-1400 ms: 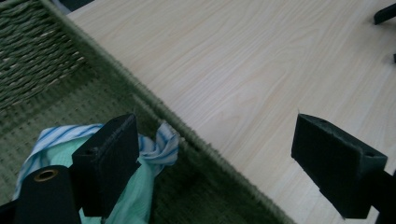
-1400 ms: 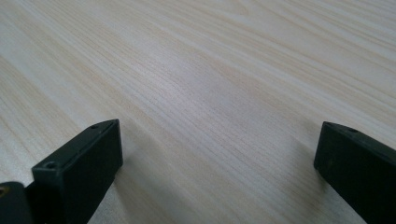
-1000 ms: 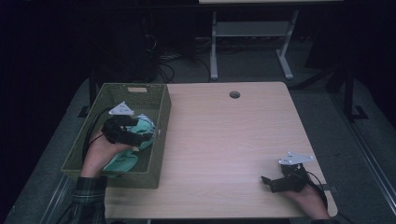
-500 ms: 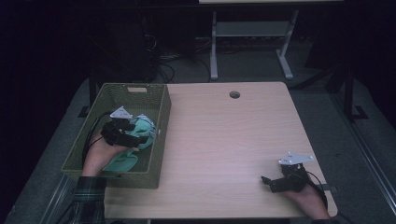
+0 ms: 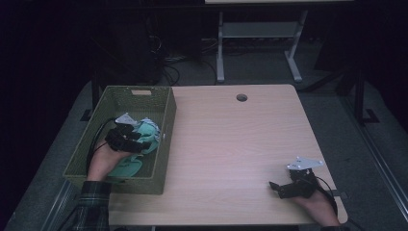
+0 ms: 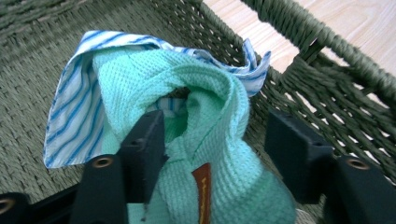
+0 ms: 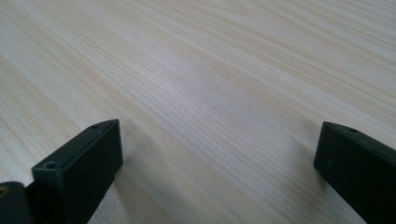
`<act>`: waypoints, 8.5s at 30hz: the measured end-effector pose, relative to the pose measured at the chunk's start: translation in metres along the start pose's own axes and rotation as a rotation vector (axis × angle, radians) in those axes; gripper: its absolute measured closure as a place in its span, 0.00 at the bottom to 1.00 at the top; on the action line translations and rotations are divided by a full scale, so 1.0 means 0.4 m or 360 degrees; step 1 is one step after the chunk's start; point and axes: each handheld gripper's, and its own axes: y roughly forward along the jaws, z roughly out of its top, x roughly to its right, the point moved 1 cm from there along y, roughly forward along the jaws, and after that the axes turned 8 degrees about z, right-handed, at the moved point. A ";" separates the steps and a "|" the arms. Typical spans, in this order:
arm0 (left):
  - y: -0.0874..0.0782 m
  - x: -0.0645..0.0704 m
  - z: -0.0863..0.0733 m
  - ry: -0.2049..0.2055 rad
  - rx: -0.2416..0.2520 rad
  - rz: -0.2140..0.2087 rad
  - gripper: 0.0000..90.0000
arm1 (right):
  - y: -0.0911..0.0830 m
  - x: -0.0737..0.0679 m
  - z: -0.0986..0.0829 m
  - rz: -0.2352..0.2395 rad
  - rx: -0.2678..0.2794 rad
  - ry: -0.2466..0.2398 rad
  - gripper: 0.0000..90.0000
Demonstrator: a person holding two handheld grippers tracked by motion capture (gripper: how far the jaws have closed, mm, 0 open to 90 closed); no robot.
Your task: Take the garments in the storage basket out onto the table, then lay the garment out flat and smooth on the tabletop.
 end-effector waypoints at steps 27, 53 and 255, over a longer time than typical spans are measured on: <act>-0.046 -0.019 0.011 -0.0032 -0.0008 -0.0049 0.94 | 0.000 0.000 0.000 0.0000 0.0001 -0.0003 0.01; -0.197 -0.040 0.106 -0.0045 0.0201 -0.0103 0.94 | 0.000 0.000 0.000 0.0000 0.0000 -0.0001 0.01; 0.195 0.530 0.013 0.0408 -0.0033 -0.0573 0.99 | 0.004 -0.016 0.062 0.0148 0.0063 -0.0012 0.20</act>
